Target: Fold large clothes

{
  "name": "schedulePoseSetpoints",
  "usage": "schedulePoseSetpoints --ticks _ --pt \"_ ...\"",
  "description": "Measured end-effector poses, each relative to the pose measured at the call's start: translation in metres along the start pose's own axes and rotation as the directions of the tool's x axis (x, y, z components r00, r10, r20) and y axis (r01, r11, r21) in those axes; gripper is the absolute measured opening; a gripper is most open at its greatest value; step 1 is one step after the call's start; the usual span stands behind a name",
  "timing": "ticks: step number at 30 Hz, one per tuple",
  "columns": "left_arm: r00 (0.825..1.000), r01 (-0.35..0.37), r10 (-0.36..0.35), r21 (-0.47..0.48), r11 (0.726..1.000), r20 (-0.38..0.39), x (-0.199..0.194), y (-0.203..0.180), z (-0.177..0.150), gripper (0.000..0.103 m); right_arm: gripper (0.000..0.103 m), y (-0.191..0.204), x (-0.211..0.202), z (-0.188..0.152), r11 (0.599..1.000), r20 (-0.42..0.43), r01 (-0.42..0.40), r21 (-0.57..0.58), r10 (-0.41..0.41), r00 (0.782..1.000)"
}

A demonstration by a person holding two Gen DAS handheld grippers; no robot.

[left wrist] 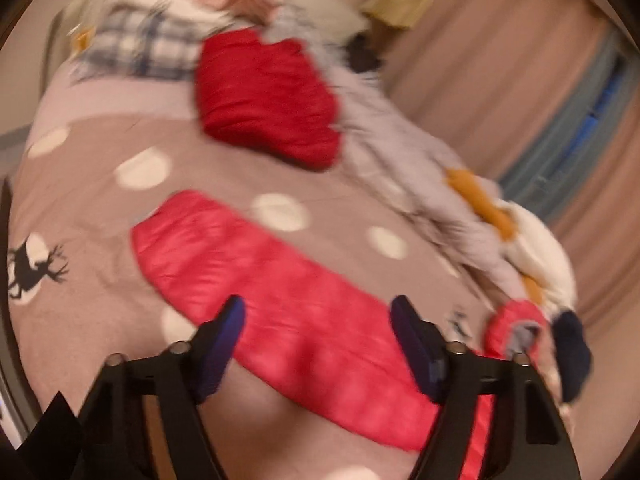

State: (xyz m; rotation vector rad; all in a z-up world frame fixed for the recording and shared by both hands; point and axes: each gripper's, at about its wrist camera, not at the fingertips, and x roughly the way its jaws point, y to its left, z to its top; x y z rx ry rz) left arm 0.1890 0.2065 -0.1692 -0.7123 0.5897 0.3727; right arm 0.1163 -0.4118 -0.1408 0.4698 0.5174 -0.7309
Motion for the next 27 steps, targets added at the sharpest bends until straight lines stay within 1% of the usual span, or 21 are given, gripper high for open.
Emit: schedulePoseSetpoints --ticks 2,3,4,5,6,7,8,9,10,11,13,14,15,17,18,19,22,24,27 --pt "0.997 -0.072 0.069 -0.067 0.995 -0.046 0.017 0.021 0.003 0.059 0.102 -0.025 0.016 0.002 0.993 -0.011 0.060 0.099 -0.059 0.998" --pt "0.996 -0.076 0.070 -0.107 0.991 -0.056 0.021 0.030 0.004 0.058 0.100 -0.041 0.028 0.001 0.982 -0.031 0.108 0.153 -0.104 0.994" --pt "0.997 -0.074 0.069 -0.134 0.988 -0.040 0.023 0.037 0.005 0.058 0.097 -0.050 0.035 0.001 0.975 -0.047 0.139 0.176 -0.132 0.990" --pt "0.996 -0.083 0.080 -0.138 0.987 -0.026 0.024 0.039 0.006 0.058 0.094 -0.059 0.045 0.001 0.968 -0.058 0.169 0.184 -0.161 0.985" --pt "0.994 -0.114 0.112 -0.129 0.985 -0.022 0.025 0.043 0.008 0.058 0.088 -0.064 0.053 0.000 0.965 -0.061 0.192 0.178 -0.184 0.981" --pt "0.990 -0.140 0.137 -0.114 0.984 -0.029 0.027 0.045 0.011 0.058 0.079 -0.069 0.062 -0.001 0.960 -0.065 0.229 0.163 -0.221 0.973" --pt "0.989 -0.148 0.146 -0.111 0.983 -0.027 0.028 0.047 0.012 0.058 0.075 -0.073 0.071 -0.003 0.951 -0.073 0.268 0.152 -0.260 0.963" --pt "0.989 -0.145 0.144 -0.129 0.981 -0.017 0.027 0.052 0.012 0.058 0.071 -0.080 0.078 -0.005 0.944 -0.088 0.290 0.159 -0.280 0.956" --pt "0.991 -0.135 0.135 -0.153 0.979 -0.009 0.027 0.058 0.012 0.058 0.068 -0.088 0.087 -0.009 0.935 -0.115 0.302 0.188 -0.284 0.952" --pt "0.990 -0.143 0.143 -0.181 0.973 -0.015 0.029 0.064 0.010 0.058 0.067 -0.098 0.094 -0.012 0.927 -0.148 0.296 0.230 -0.267 0.952" --pt "0.974 -0.225 0.223 -0.203 0.953 -0.034 0.035 0.071 0.008 0.058 0.058 -0.109 0.104 -0.018 0.916 -0.197 0.270 0.296 -0.218 0.956" --pt "0.965 -0.259 0.260 -0.210 0.943 -0.026 0.035 0.073 0.006 0.059 0.058 -0.112 0.108 -0.019 0.911 -0.205 0.272 0.309 -0.216 0.955" --pt "0.961 -0.274 0.278 -0.224 0.935 -0.017 0.035 0.078 0.004 0.059 0.058 -0.112 0.109 -0.020 0.909 -0.202 0.283 0.307 -0.228 0.952" --pt "0.964 -0.263 0.265 -0.245 0.933 -0.024 0.038 0.084 0.003 0.059 0.058 -0.107 0.108 -0.020 0.911 -0.184 0.309 0.271 -0.267 0.946" --pt "0.966 -0.255 0.258 -0.259 0.931 -0.026 0.038 0.086 0.003 0.058 0.059 -0.105 0.109 -0.020 0.911 -0.182 0.313 0.269 -0.271 0.945" --pt "0.966 -0.253 0.257 -0.265 0.931 -0.020 0.035 0.087 0.003 0.058 0.059 -0.105 0.109 -0.020 0.908 -0.184 0.313 0.278 -0.269 0.945" --pt "0.967 -0.249 0.253 -0.262 0.932 -0.018 0.032 0.084 0.002 0.059 0.060 -0.109 0.109 -0.020 0.900 -0.174 0.277 0.337 -0.229 0.958" --pt "0.971 -0.235 0.238 -0.285 0.929 -0.025 0.038 0.086 0.004 0.059 0.059 -0.112 0.107 -0.021 0.890 -0.178 0.288 0.354 -0.239 0.955" --pt "0.979 -0.198 0.203 -0.327 0.924 -0.020 0.040 0.092 0.005 0.059 0.059 -0.112 0.104 -0.024 0.887 -0.176 0.292 0.357 -0.243 0.954"
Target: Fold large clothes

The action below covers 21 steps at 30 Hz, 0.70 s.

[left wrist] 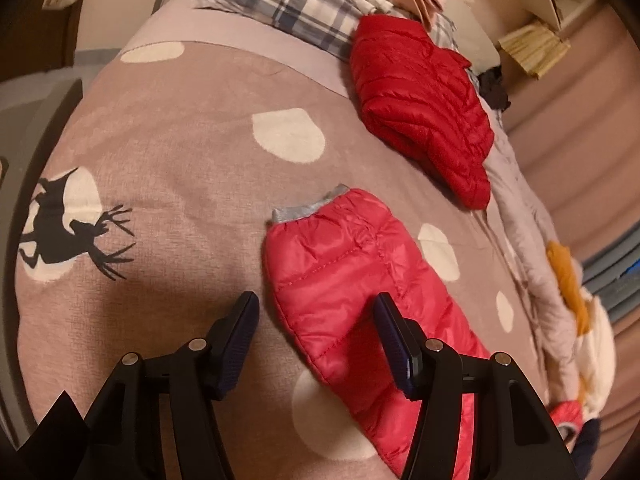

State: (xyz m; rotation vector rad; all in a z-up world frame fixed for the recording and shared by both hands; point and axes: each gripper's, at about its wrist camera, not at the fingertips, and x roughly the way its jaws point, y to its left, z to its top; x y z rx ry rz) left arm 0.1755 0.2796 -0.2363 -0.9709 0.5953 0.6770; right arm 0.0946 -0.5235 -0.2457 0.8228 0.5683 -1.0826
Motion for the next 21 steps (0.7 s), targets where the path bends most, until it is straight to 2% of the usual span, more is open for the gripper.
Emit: schedulePoseSetpoints --ticks 4,7,9,11,13,16,19,21 --pt "0.998 0.054 -0.055 -0.050 0.997 -0.015 -0.001 0.007 0.003 0.059 0.059 -0.001 -0.001 -0.003 1.000 -0.007 -0.003 0.005 0.003 1.000" --pt "0.990 0.128 -0.133 -0.096 0.987 -0.045 0.001 0.013 0.006 0.062 0.059 -0.004 -0.002 -0.004 1.000 -0.017 -0.016 0.021 0.017 1.000" --pt "0.969 0.217 -0.230 -0.136 0.967 -0.087 0.006 0.017 0.008 0.065 0.060 -0.009 -0.003 -0.005 0.999 -0.020 -0.031 0.039 0.032 0.999" --pt "0.954 0.253 -0.273 -0.153 0.955 -0.123 0.009 0.017 0.008 0.066 0.061 -0.011 -0.004 -0.005 0.998 -0.025 -0.035 0.050 0.037 0.999" --pt "0.955 0.248 -0.265 -0.132 0.960 -0.136 0.010 0.013 0.007 0.067 0.061 -0.011 -0.004 -0.006 0.998 -0.025 -0.031 0.056 0.032 0.999" --pt "0.972 0.193 -0.210 -0.147 0.970 -0.109 0.000 0.016 0.004 0.067 0.063 -0.010 -0.005 -0.007 0.998 -0.025 -0.025 0.056 0.027 0.999" --pt "0.975 0.189 -0.211 -0.247 0.950 -0.065 -0.010 0.029 0.003 0.067 0.064 -0.009 -0.005 -0.008 0.998 -0.027 -0.023 0.052 0.024 0.999" --pt "0.965 0.222 -0.250 -0.260 0.940 -0.079 -0.004 0.031 0.005 0.068 0.064 -0.009 -0.006 -0.009 0.998 -0.027 -0.026 0.056 0.028 0.999"
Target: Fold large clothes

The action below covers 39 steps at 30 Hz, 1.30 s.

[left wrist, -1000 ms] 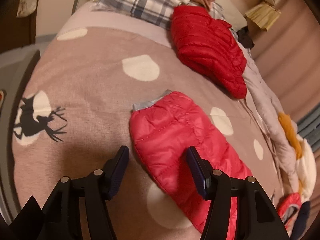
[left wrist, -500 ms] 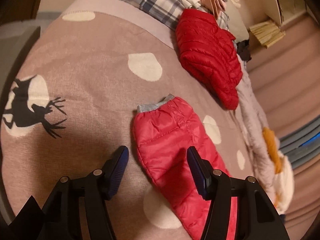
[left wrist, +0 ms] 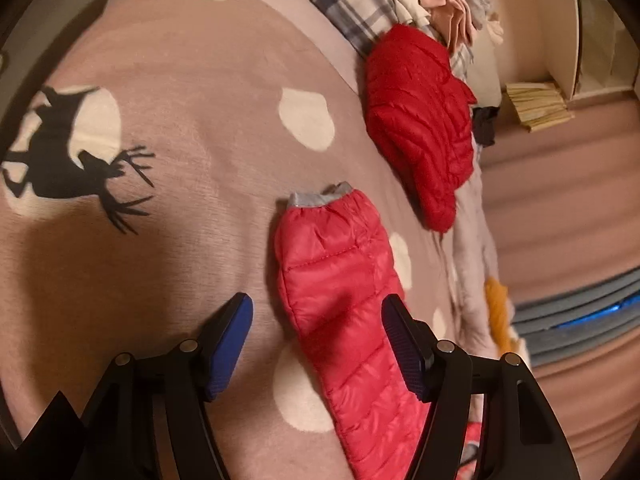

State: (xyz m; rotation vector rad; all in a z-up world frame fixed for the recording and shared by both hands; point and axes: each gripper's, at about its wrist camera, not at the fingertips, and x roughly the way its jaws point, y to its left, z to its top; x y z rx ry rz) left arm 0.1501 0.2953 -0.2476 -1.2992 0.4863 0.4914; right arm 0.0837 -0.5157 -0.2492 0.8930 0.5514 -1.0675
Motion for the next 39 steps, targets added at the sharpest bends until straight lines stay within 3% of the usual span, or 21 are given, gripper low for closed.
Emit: schedulePoseSetpoints --ticks 3,4,6,7,8,10,13,15,16,18,23,28,32,34,39 --pt "0.993 0.079 -0.072 0.085 0.993 -0.092 0.016 -0.011 -0.002 0.068 0.064 -0.001 0.001 0.000 1.000 -0.005 -0.013 -0.002 0.013 1.000" --pt "0.983 0.128 -0.111 0.107 0.986 -0.149 0.023 -0.017 -0.004 0.068 0.064 -0.002 0.001 0.000 1.000 -0.007 -0.017 -0.005 0.017 1.000" --pt "0.940 0.243 -0.210 0.096 0.965 -0.270 0.039 -0.025 -0.010 0.069 0.064 -0.003 0.001 0.000 1.000 -0.009 -0.022 -0.008 0.022 1.000" --pt "0.923 0.267 -0.233 0.077 0.961 -0.306 0.047 -0.027 -0.014 0.069 0.064 -0.004 0.001 0.000 1.000 -0.008 -0.024 -0.005 0.024 1.000" --pt "0.919 0.274 -0.241 0.065 0.960 -0.313 0.051 -0.027 -0.016 0.069 0.064 -0.005 0.001 0.000 1.000 -0.007 -0.025 -0.001 0.025 1.000" --pt "0.920 0.285 -0.255 0.064 0.956 -0.297 0.054 -0.028 -0.018 0.068 0.064 -0.006 0.000 0.000 1.000 -0.004 -0.028 0.010 0.028 1.000" --pt "0.922 0.286 -0.267 0.029 0.958 -0.281 0.052 -0.023 -0.017 0.053 0.064 -0.006 0.000 0.000 0.999 -0.001 -0.029 0.025 0.029 1.000" --pt "0.941 0.224 -0.210 0.022 0.974 -0.266 0.055 -0.017 -0.014 0.024 0.065 -0.005 0.001 0.000 0.999 0.001 -0.023 0.025 0.023 1.000" --pt "0.958 0.154 -0.138 0.047 0.987 -0.250 0.056 -0.015 -0.014 0.018 0.065 -0.005 0.000 -0.001 1.000 0.003 -0.019 0.022 0.019 1.000" --pt "0.965 0.140 -0.117 0.082 0.987 -0.237 0.057 -0.015 -0.015 0.013 0.065 -0.004 0.001 -0.002 1.000 0.006 -0.013 0.017 0.013 1.000" --pt "0.989 0.050 -0.028 0.153 0.987 -0.148 0.041 -0.026 -0.020 0.012 0.065 -0.016 -0.003 0.000 0.994 0.028 -0.048 0.093 0.046 0.999" --pt "0.987 0.046 -0.019 0.165 0.985 -0.162 0.041 -0.021 -0.017 0.012 0.080 -0.031 -0.006 0.005 0.986 0.059 -0.076 0.151 0.067 0.996" --pt "0.983 0.055 -0.028 0.144 0.988 -0.183 0.046 -0.015 -0.013 0.012 0.090 -0.029 0.000 0.007 0.969 0.026 -0.161 0.186 0.159 0.987" --pt "0.983 0.058 -0.034 0.135 0.989 -0.179 0.046 -0.014 -0.013 0.012 0.091 -0.021 0.003 0.006 0.956 0.009 -0.216 0.199 0.219 0.976" --pt "0.986 0.045 -0.020 0.149 0.988 -0.168 0.046 -0.015 -0.015 0.012 0.091 0.012 0.020 -0.004 0.893 -0.059 -0.391 0.222 0.412 0.909"
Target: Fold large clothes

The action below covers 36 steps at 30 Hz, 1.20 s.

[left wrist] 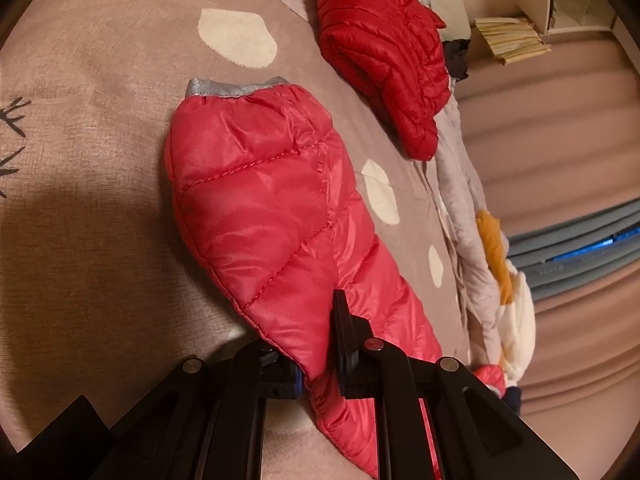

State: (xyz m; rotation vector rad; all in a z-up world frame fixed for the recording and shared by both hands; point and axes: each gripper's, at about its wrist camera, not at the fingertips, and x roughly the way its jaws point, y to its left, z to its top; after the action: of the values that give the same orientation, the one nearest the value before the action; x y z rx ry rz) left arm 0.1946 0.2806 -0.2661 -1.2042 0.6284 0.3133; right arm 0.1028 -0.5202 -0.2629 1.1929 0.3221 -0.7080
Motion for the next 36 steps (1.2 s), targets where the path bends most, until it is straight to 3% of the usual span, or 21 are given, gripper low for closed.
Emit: schedulePoseSetpoints --ticks 3,5,7,10,13,18,22,24,26,27,29,31,33,36 --pt "1.000 0.012 -0.013 -0.026 1.000 -0.006 0.000 0.002 0.001 0.012 0.083 0.014 0.013 -0.012 0.998 0.005 0.030 -0.063 -0.030 1.000" --pt "1.000 0.014 -0.014 -0.034 0.999 -0.008 0.001 0.002 0.001 0.012 0.070 0.022 0.019 -0.016 0.994 0.004 0.046 -0.103 -0.046 0.999" --pt "1.000 -0.008 0.008 -0.013 1.000 -0.003 0.001 -0.002 0.000 0.012 0.046 0.024 0.030 -0.014 0.996 -0.041 0.011 -0.087 -0.014 0.999" --pt "0.998 -0.057 0.056 0.044 0.997 0.020 -0.001 -0.012 -0.003 0.012 0.021 0.017 0.038 -0.009 0.999 -0.054 0.005 -0.051 -0.008 0.999" --pt "0.996 -0.088 0.086 0.072 0.994 0.035 -0.001 -0.017 -0.005 0.012 0.013 0.014 0.036 -0.006 0.999 -0.046 -0.001 -0.037 -0.001 0.999" --pt "0.995 -0.096 0.093 0.085 0.992 0.035 -0.001 -0.017 -0.005 0.012 0.013 0.044 0.018 -0.005 0.977 0.037 0.064 -0.205 -0.058 0.998" --pt "0.997 -0.077 0.076 0.085 0.993 0.015 -0.002 -0.013 -0.001 0.012 0.036 0.020 0.010 0.019 0.991 0.091 0.068 -0.113 -0.058 0.994" --pt "0.997 -0.073 0.072 0.085 0.994 0.010 -0.002 -0.012 -0.001 0.012 0.036 0.000 0.012 0.034 0.994 0.101 0.099 -0.053 -0.093 0.990" --pt "0.997 -0.074 0.073 0.087 0.993 0.011 -0.002 -0.012 -0.001 0.012 0.036 -0.025 0.017 0.051 0.996 0.094 0.052 0.072 -0.059 0.994" --pt "0.997 -0.076 0.075 0.087 0.993 0.013 -0.002 -0.012 -0.001 0.012 0.036 -0.036 0.020 0.058 0.992 0.097 0.001 0.125 -0.013 0.995" --pt "0.996 -0.089 0.087 0.093 0.992 0.023 -0.002 -0.012 -0.001 0.012 0.032 -0.042 0.024 0.068 0.990 0.107 -0.009 0.139 -0.006 0.994" --pt "0.994 -0.106 0.103 0.101 0.989 0.038 -0.002 -0.015 -0.004 0.012 0.018 -0.036 0.026 0.074 0.995 0.121 0.046 0.086 -0.057 0.991" --pt "0.991 -0.130 0.124 0.107 0.986 0.058 -0.002 -0.018 -0.007 0.012 0.011 -0.023 0.030 0.073 0.995 0.129 0.094 0.014 -0.095 0.987" --pt "0.982 -0.175 0.163 0.133 0.976 0.096 -0.002 -0.026 -0.014 0.012 0.010 0.011 0.028 0.066 0.987 0.156 0.121 -0.105 -0.103 0.982"
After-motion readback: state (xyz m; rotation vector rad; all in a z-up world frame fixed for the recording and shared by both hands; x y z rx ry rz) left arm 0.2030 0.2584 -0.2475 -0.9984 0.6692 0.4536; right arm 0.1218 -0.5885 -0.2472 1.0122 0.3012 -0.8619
